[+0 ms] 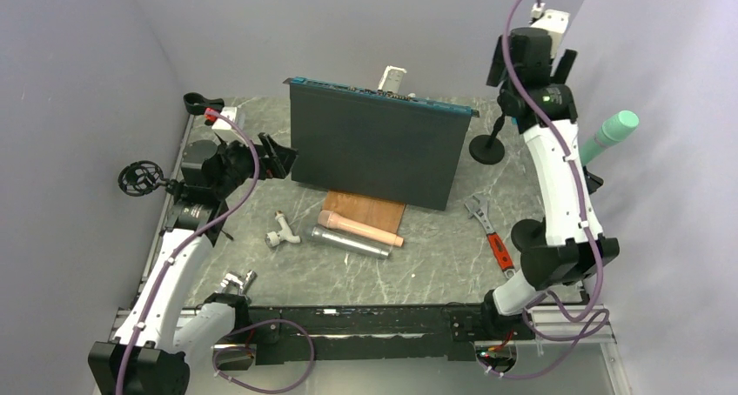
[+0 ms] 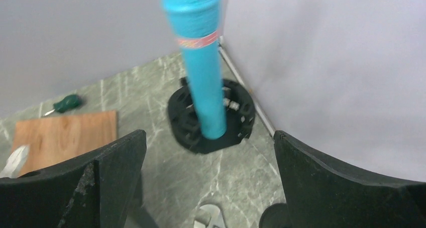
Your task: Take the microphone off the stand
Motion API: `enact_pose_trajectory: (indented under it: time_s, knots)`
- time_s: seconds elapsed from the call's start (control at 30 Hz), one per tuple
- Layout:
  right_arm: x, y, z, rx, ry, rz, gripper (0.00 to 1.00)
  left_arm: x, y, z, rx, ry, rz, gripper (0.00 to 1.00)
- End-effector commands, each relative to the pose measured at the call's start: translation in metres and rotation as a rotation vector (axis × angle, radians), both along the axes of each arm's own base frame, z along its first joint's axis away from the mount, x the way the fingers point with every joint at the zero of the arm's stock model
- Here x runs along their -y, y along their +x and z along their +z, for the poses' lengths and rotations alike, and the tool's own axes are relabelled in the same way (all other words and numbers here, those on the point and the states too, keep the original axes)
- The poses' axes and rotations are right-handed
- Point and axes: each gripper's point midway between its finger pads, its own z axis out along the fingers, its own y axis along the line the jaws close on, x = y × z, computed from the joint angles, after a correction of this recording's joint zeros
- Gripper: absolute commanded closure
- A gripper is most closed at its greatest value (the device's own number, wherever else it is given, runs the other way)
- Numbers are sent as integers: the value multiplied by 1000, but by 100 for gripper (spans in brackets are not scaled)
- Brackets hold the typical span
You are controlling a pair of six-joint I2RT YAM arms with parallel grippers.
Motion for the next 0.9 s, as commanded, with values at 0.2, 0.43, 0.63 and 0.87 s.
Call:
enact_pose_trajectory:
  time_s: [0.2,0.43,0.63,0.87]
  knots:
    - [66,45,3,69,103,-17,2,17,-8,21,82,4,-107,1]
    - [67,68,-2,69,93,20,6,17,-8,20,79,8,-104,1]
    - [59,77,-11,57,104,71,9,19,-8,20,77,2,-117,1]
    - [52,86,-18,49,114,120,12,20,-7,17,64,-2,-120,1]
